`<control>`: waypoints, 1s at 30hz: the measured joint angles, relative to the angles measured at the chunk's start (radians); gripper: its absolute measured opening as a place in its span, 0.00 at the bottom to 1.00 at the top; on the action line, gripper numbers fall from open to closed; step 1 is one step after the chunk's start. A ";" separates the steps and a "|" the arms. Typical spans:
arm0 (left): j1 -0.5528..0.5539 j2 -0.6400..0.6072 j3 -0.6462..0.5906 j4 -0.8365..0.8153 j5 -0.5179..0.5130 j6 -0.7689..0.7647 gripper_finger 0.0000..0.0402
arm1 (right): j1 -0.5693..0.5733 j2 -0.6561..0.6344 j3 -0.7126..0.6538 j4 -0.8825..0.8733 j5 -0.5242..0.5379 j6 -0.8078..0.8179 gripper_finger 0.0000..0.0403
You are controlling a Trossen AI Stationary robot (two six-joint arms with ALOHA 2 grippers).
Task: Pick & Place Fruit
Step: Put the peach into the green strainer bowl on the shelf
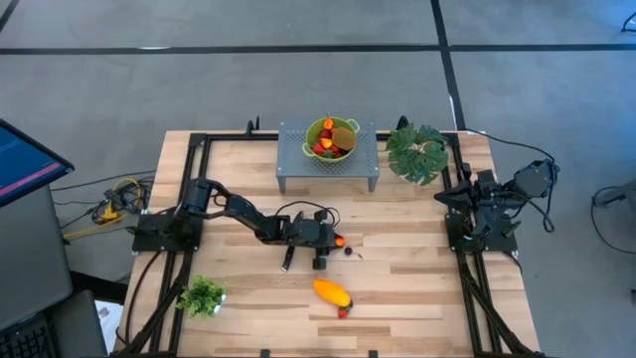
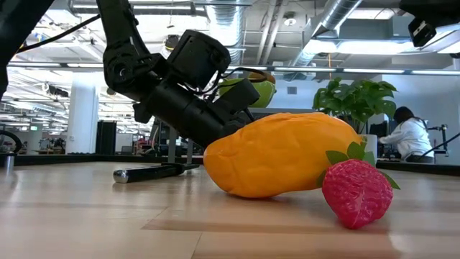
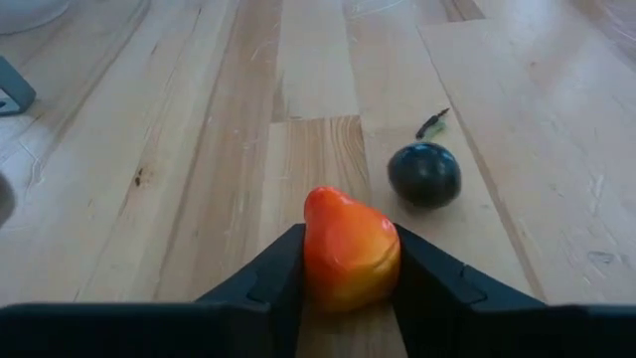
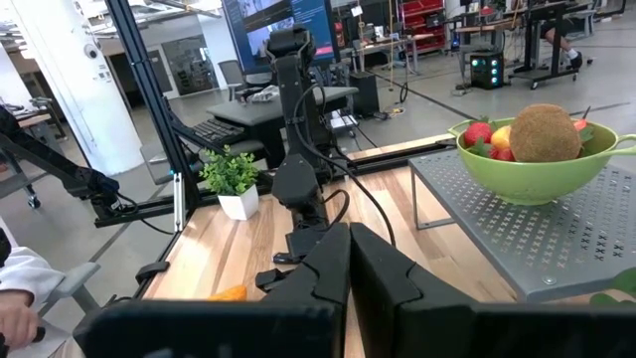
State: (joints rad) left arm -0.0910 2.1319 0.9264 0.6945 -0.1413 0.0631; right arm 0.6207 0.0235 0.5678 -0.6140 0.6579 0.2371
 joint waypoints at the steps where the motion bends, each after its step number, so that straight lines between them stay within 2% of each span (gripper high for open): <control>1: 0.000 0.000 0.000 0.000 0.000 0.000 0.30 | 0.000 0.000 0.000 0.000 0.000 0.000 0.01; 11: 0.001 -0.039 -0.004 -0.022 0.010 0.000 0.29 | 0.000 0.000 0.000 0.000 0.000 0.000 0.01; 16: 0.005 -0.185 -0.001 0.001 0.019 0.023 0.29 | 0.000 0.000 0.000 0.000 0.000 0.000 0.01; 21: 0.037 -0.362 -0.001 -0.004 -0.003 0.118 0.28 | 0.000 0.000 0.000 0.000 0.000 0.000 0.01; 30: 0.201 -0.616 -0.001 -0.016 -0.016 0.142 0.28 | 0.000 0.000 0.000 0.000 0.000 0.000 0.01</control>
State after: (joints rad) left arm 0.1102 1.5157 0.9257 0.6783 -0.1577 0.2054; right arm 0.6207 0.0235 0.5678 -0.6140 0.6575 0.2369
